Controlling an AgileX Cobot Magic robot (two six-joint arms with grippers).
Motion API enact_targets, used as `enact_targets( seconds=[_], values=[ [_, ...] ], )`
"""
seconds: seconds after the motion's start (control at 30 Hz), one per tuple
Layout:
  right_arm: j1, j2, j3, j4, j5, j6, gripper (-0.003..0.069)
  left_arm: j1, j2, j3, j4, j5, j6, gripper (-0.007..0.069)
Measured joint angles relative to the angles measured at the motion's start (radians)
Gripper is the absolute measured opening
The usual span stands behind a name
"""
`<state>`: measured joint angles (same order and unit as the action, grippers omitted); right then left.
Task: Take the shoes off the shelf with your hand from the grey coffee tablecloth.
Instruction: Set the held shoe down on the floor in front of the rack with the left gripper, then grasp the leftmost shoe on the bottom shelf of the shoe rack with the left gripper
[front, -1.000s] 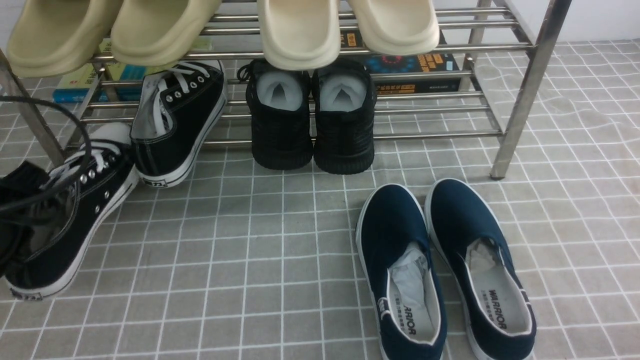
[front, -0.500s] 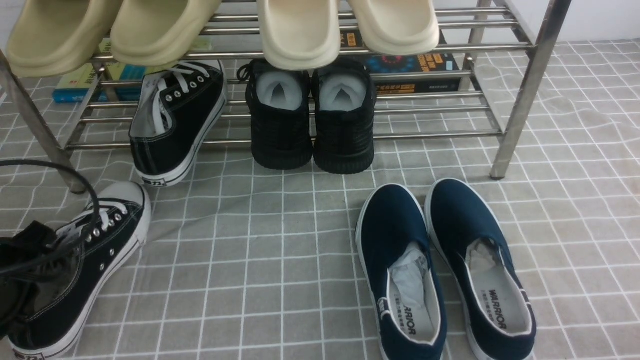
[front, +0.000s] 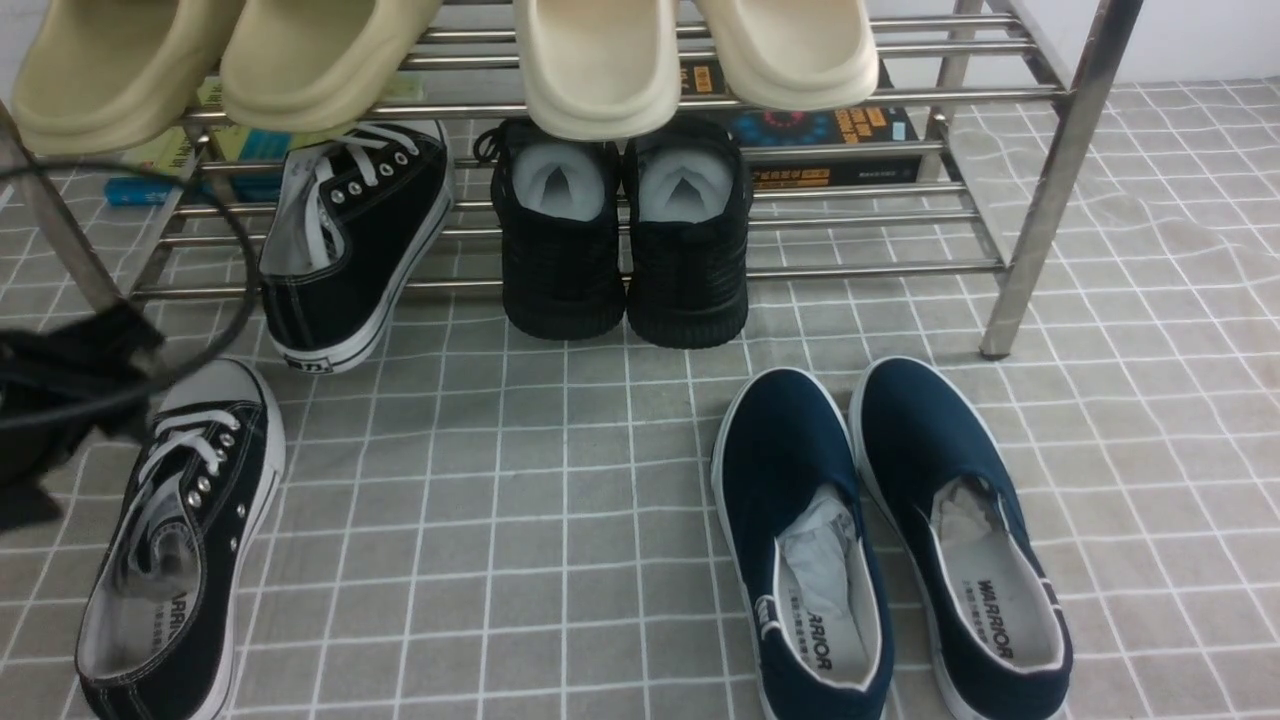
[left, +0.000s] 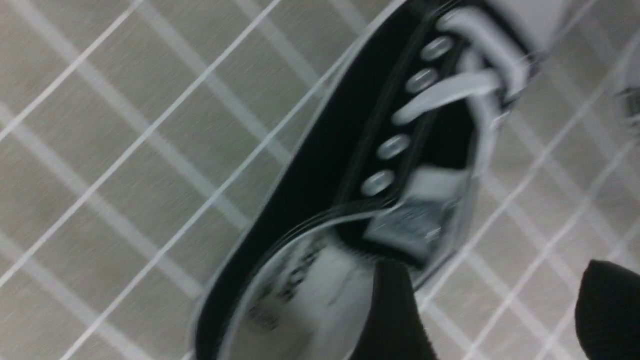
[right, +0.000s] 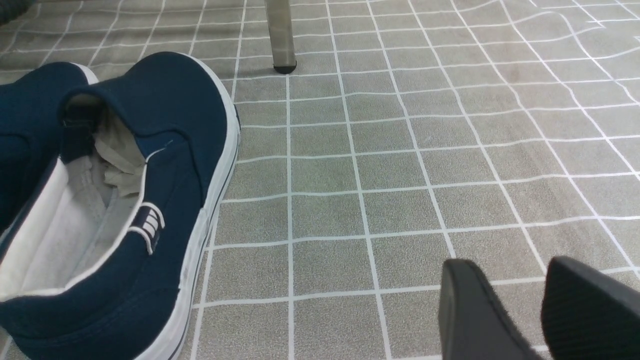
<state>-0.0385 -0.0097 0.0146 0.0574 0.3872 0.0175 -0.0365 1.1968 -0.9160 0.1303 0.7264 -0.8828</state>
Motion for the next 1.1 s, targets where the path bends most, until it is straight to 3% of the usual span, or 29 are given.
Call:
enact_targets(
  seconds=[0.37,1.1],
  values=[
    [0.000,0.000,0.000,0.000,0.000,0.000,0.0239,0.000,0.254,-0.133,-0.161,-0.277,0.005,0.0456],
    [0.000,0.000,0.000,0.000,0.001,0.000,0.0239,-0.048,0.468,-0.203,-0.224,-0.379,0.007,0.0424]
  ],
)
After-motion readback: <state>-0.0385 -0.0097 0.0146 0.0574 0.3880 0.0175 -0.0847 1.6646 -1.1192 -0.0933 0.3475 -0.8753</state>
